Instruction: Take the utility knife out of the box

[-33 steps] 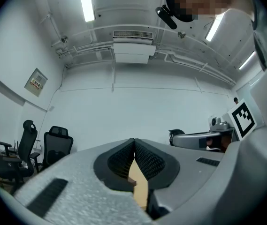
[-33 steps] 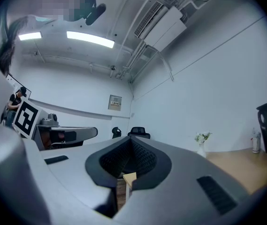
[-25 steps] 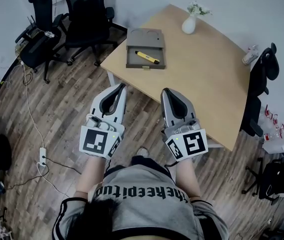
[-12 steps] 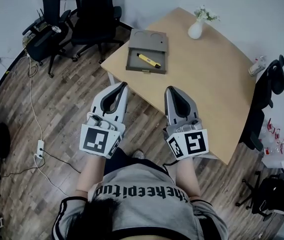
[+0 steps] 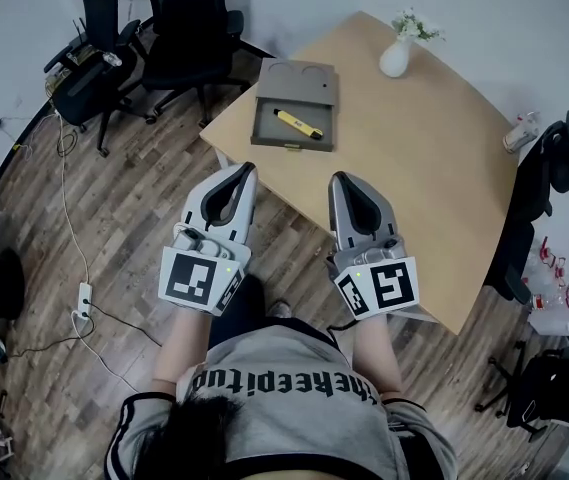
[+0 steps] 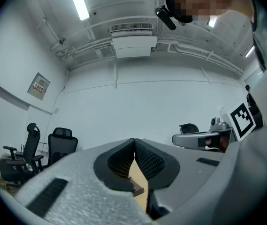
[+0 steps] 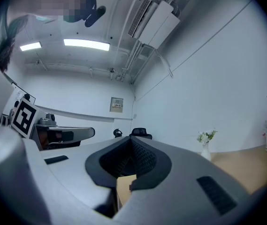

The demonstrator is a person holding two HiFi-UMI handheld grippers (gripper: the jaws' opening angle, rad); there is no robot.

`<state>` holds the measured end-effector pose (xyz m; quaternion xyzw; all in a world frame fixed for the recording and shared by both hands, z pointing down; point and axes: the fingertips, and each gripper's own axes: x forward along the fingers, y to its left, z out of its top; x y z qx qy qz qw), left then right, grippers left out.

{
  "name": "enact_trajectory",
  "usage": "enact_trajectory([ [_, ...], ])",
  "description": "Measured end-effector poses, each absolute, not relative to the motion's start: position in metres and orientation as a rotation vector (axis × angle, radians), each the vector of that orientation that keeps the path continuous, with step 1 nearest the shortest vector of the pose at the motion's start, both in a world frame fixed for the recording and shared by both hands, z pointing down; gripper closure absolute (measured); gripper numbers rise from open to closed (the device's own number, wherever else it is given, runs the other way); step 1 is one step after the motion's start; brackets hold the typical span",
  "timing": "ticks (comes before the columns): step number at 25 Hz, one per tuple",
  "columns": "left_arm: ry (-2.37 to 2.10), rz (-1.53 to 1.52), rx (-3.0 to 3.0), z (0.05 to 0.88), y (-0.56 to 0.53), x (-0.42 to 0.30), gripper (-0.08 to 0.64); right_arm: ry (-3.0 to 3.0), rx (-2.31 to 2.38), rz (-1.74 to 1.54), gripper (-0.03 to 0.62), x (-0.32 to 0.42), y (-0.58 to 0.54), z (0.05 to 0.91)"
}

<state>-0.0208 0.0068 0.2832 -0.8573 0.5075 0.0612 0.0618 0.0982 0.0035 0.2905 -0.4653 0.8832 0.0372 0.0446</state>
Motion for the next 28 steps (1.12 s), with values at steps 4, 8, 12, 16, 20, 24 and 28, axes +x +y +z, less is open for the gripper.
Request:
enact_trajectory([
  [4, 1.498, 0.196, -2.612, 0.281, -0.013, -0.019, 0.541, 2.685, -1.457, 0.121, 0.586, 0.099, -0.012, 0.289],
  [8, 1.449, 0.193, -2.645, 0.280, -0.036, -0.017, 0.541, 2.656, -1.499, 0.112, 0.586, 0.100, -0.032, 0.287],
  [12, 1.407, 0.198, -2.673, 0.278, -0.061, -0.021, 0.541, 2.643, -1.536, 0.118, 0.586, 0.093, -0.051, 0.286],
  [16, 1.359, 0.201, -2.700, 0.276, -0.082, -0.025, 0.541, 2.614, -1.581, 0.117, 0.588, 0.089, -0.069, 0.283],
  [20, 1.320, 0.202, -2.727, 0.278, -0.105, -0.030, 0.541, 2.590, -1.623, 0.117, 0.586, 0.084, -0.089, 0.283],
  [24, 1.284, 0.203, -2.749, 0.278, -0.126, -0.036, 0.541, 2.570, -1.661, 0.117, 0.586, 0.078, -0.107, 0.283],
  [28, 1.251, 0.201, -2.768, 0.279, -0.146, -0.043, 0.541, 2.544, -1.697, 0.110, 0.586, 0.072, -0.124, 0.285],
])
